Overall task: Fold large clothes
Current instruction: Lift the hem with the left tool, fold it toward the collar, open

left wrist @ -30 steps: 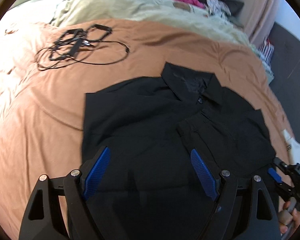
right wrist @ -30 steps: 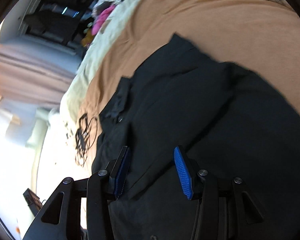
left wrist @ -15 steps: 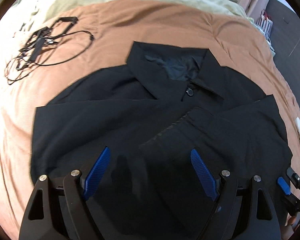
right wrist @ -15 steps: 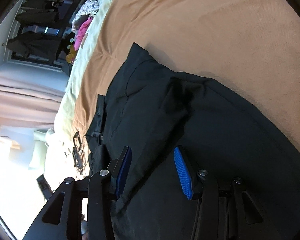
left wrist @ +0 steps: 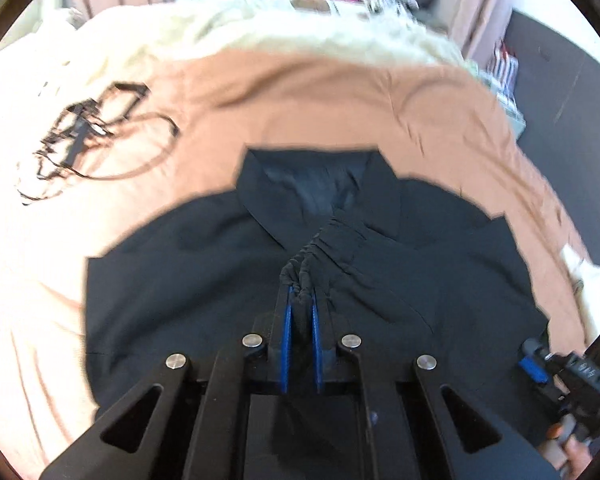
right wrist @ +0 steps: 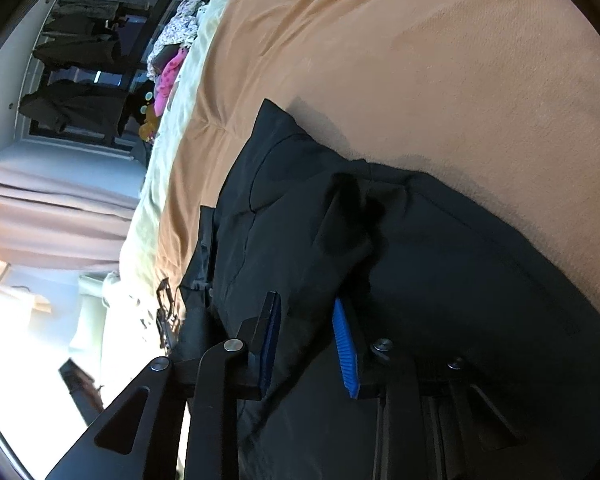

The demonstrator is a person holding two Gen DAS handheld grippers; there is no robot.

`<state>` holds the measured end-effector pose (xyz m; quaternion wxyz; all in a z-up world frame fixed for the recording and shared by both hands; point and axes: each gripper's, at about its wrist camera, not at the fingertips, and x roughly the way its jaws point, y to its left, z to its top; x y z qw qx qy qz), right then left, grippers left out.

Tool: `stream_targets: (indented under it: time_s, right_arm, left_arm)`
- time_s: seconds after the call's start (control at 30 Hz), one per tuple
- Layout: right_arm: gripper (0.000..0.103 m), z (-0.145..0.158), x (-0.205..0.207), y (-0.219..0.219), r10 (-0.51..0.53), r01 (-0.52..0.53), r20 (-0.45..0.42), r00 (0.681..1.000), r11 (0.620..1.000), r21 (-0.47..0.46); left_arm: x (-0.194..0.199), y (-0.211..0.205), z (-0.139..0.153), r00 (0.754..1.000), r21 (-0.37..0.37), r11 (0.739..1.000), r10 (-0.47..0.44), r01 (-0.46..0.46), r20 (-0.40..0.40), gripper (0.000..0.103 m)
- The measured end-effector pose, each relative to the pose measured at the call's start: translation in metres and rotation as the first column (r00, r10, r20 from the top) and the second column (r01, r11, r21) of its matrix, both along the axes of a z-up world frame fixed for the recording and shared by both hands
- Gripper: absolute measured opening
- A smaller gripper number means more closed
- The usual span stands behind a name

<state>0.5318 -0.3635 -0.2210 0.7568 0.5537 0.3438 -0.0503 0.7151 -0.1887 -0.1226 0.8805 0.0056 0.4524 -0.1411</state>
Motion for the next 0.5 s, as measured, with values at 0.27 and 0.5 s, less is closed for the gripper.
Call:
stream_targets:
  time_s: [0.27,0.5]
  right_arm:
    - [0.020,-0.001,0.004,0.004,0.015,-0.016,0.016,1.000,1.000,0.014]
    - [0.020,0.001,0.011,0.011,0.047,-0.047,0.005,0.999,0.999,0.000]
  left_arm:
    - [-0.028,0.060,0.030,0.975,0.025,0.982,0.180,-0.185,0.132,0.011]
    - [-0.037,0.091,-0.020,0.966,0.082,0.962,0.260,-0.260,0.007,0.012]
